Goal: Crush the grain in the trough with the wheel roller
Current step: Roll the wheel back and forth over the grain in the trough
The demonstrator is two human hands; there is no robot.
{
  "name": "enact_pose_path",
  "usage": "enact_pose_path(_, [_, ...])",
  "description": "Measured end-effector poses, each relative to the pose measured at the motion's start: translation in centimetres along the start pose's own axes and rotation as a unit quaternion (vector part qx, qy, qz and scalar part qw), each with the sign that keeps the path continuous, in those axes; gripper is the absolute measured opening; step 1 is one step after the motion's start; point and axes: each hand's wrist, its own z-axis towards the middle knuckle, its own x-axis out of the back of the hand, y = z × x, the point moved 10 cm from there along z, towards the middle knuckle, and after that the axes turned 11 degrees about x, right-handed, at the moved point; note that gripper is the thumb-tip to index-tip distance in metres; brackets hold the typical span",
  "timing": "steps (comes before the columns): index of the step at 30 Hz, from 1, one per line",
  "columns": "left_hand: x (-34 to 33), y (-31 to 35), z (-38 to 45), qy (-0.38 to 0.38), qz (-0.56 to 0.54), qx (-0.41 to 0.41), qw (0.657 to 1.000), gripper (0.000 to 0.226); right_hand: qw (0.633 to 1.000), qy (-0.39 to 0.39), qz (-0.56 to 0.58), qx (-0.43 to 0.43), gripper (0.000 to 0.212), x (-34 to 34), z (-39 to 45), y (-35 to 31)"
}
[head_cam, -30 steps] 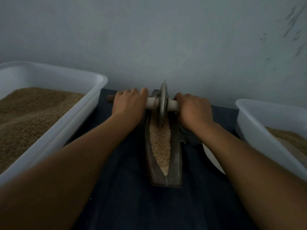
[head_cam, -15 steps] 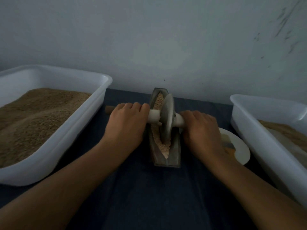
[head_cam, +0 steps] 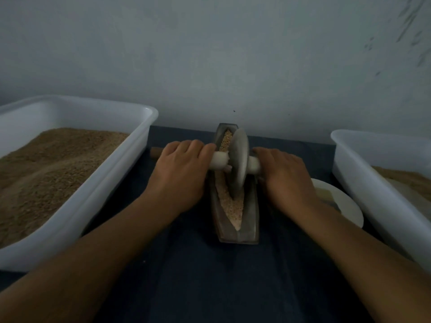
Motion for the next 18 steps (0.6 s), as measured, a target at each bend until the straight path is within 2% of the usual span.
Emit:
enact_pose_path(5, [-3.9,-2.6,3.9,-0.077,-0.018,0.090,0.993,0.058,0.997,0.006,-0.072,0.000,0.033,-0.4,4.3,0.9])
enact_pose_path(8, [-5.5,-3.4,5.4,-0.128,0.005,0.136,0.982,0.060,0.996,-0.015,-0.082,-0.002,0.031,-1.1,6.4,1.8])
enact_pose_path(14, [-5.1,-3.2,6.9,-0.121,0.024,0.142,0.982,0.048,0.997,-0.005,-0.071,-0.014,0.036,-1.5,7.1,2.9])
enact_pose_path(18, [-4.6,-3.0,5.5,-0.128,0.058,0.143,0.980,0.036,0.995,0.035,-0.088,0.008,0.025,-1.0,5.3,1.6])
